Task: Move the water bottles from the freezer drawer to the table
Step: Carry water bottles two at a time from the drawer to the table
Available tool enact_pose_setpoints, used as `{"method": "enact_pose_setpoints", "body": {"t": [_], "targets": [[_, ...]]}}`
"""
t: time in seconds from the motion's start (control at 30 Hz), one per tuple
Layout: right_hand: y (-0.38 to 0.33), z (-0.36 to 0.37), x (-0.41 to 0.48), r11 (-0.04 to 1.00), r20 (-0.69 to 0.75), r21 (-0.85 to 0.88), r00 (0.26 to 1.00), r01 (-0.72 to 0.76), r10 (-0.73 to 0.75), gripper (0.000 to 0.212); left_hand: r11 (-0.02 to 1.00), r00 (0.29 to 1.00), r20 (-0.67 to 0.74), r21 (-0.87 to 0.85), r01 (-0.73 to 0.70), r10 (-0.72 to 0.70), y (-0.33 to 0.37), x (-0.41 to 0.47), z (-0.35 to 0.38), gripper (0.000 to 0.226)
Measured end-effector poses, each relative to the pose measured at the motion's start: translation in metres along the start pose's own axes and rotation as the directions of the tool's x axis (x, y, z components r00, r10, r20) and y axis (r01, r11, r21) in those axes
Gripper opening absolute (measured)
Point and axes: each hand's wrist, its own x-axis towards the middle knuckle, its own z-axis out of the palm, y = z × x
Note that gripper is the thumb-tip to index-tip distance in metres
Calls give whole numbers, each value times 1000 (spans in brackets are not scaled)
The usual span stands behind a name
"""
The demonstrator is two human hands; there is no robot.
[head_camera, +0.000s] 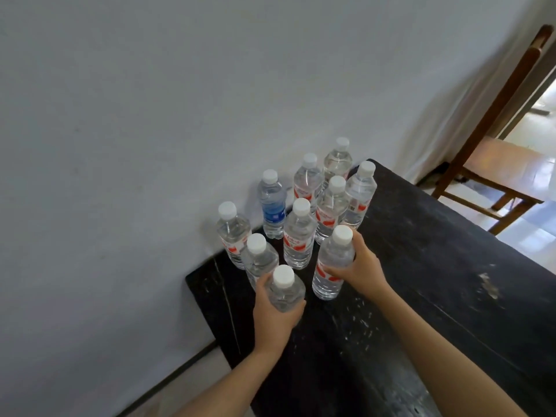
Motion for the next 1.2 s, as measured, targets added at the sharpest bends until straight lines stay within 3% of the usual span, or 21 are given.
{"method": "enact_pose_setpoints", "body": {"t": [0.23,0.67,0.83,0.97,1.2], "targets": [[11,-3,-7,997,79,-80,997,20,-14,83,1000,998,-62,3,8,-8,1,-6,12,74],[16,15,-18,998,-76,-45,996,-54,50,77,998,999,-11,51,-44,45,0,-9,6,87],[15,18,-26,995,-109,-31,990,-95,91,92,985,993,85,148,-91,79,-11,-17,-12,93],[25,20,-51,972,-178,-106,966,-208,187,107,968,995,100,247,-43,19,-19,-22,-32,89],[41,15,-98,957,-244,-105,940,-270,238,97,943,987,130,330,43,-90,-25,-25,-52,68]]}}
